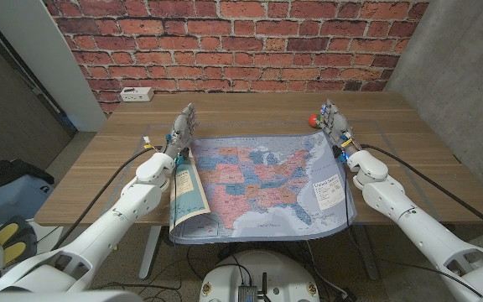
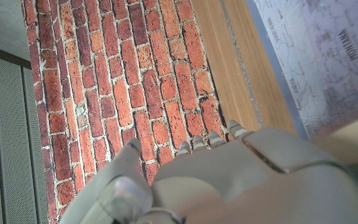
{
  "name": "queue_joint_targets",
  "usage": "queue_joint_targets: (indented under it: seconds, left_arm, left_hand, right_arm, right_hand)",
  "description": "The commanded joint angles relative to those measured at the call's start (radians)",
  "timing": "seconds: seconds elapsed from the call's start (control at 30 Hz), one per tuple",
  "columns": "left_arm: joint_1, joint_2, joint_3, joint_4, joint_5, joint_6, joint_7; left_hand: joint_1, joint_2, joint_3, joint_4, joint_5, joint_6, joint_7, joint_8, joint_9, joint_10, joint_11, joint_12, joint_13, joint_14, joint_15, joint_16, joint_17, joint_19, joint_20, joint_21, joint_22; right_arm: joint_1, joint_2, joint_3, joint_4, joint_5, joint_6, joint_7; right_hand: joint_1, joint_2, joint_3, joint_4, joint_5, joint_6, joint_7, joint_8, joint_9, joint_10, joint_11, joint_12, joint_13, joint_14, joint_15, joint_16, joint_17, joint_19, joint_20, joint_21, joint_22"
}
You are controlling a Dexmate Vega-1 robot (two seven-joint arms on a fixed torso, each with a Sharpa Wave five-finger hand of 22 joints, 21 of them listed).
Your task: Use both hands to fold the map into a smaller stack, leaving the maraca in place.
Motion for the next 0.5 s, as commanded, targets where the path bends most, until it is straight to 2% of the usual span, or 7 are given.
queue_joint_targets:
  seconds: [0.03,0.33,0.5]
  left_arm:
    - [-0.006,-0.004,0.003,0.008,0.001,0.001,-0.002]
    - [-0.015,-0.008,0.007,0.02,0.004,0.001,-0.006]
    - [-0.014,0.016,0.02,-0.003,0.052,0.007,0.019]
  left_hand:
    - [0.003,0.006,0.006,-0.001,0.006,-0.114,-0.004,0.003,0.002,-0.135,-0.001,0.006,0.002,-0.145,-0.005,0.007,0.003,-0.037,0.001,0.004,0.005]
    - [0.003,0.006,0.005,-0.001,0.006,-0.114,-0.003,0.003,0.002,-0.135,-0.004,0.006,0.002,-0.145,-0.005,0.007,0.003,-0.036,0.0,0.002,0.005]
    - [0.003,0.007,0.005,-0.002,0.006,-0.114,-0.003,0.003,0.002,-0.135,-0.002,0.005,0.002,-0.145,-0.004,0.007,0.003,-0.036,0.001,0.001,0.006]
  right_arm:
    - [0.005,0.004,-0.003,0.006,-0.006,-0.002,-0.005]
    - [0.008,0.003,-0.005,0.009,-0.012,-0.002,-0.007]
    - [0.008,-0.004,-0.012,-0.004,-0.028,-0.014,-0.021]
  right_hand:
    - [0.007,0.0,0.006,0.001,0.007,0.002,0.005,0.003,0.005,-0.001,0.008,0.001,0.003,-0.01,0.003,0.004,0.003,0.01,0.0,0.007,0.003]
    - [0.007,0.001,0.006,0.0,0.007,0.002,0.004,0.003,0.005,0.001,0.006,-0.002,0.003,-0.01,0.004,0.003,0.003,0.01,0.0,0.007,0.003]
    - [0.008,0.001,0.005,0.0,0.007,0.002,0.005,0.002,0.005,0.001,0.007,-0.004,0.003,-0.011,0.006,0.003,0.003,0.009,0.0,0.006,0.003]
